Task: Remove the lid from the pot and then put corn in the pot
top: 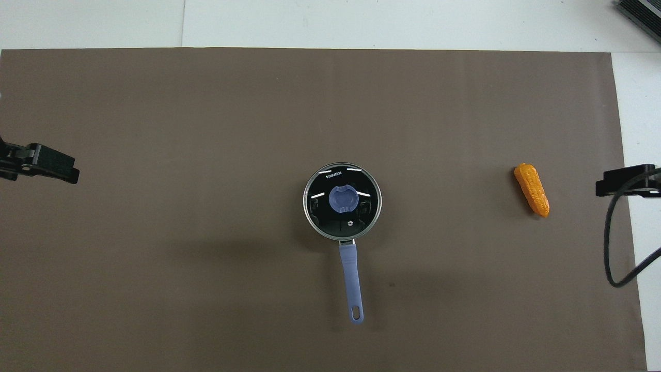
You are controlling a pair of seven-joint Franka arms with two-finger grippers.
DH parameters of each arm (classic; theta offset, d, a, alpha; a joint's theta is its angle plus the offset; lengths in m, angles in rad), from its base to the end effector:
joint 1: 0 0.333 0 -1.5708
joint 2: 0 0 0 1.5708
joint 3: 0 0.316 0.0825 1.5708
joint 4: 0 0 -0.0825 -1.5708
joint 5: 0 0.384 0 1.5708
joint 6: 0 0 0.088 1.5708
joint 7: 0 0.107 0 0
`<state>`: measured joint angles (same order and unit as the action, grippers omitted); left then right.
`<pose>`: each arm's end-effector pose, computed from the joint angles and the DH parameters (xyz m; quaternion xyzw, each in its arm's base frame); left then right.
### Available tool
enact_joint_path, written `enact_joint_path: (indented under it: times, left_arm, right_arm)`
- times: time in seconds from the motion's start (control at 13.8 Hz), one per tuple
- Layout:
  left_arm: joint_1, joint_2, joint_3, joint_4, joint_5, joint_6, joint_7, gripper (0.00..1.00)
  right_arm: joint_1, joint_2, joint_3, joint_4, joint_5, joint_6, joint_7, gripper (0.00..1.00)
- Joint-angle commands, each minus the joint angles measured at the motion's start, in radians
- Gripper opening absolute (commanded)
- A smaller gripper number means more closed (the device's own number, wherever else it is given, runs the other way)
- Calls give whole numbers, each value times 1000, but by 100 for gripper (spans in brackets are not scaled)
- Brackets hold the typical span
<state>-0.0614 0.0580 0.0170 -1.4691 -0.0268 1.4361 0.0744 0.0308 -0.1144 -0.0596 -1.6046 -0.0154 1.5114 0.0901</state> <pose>0.5579 -0.0283 0.6284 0.9970 -0.0605 -0.0453 0.0135 0.5120 -0.0185 0.6643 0.9981 -0.0598 0.0106 0.0040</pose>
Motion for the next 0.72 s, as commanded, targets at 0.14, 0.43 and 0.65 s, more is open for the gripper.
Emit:
enact_joint_path:
  times: [0.14,0.43,0.65]
  left_arm:
    - [-6,-34,0,-43,19,24,-10,100]
    - [-11,-34,0,-54,18,26,-5,100]
    - [-15,-41,-8,-103,15,66,-2,100]
  right_arm:
    - [-11,-7,3,-5,12,-2,-21,100]
    - [-12,-11,1,-5,11,-2,-18,100]
    - [-11,-16,3,-12,12,7,-26,100]
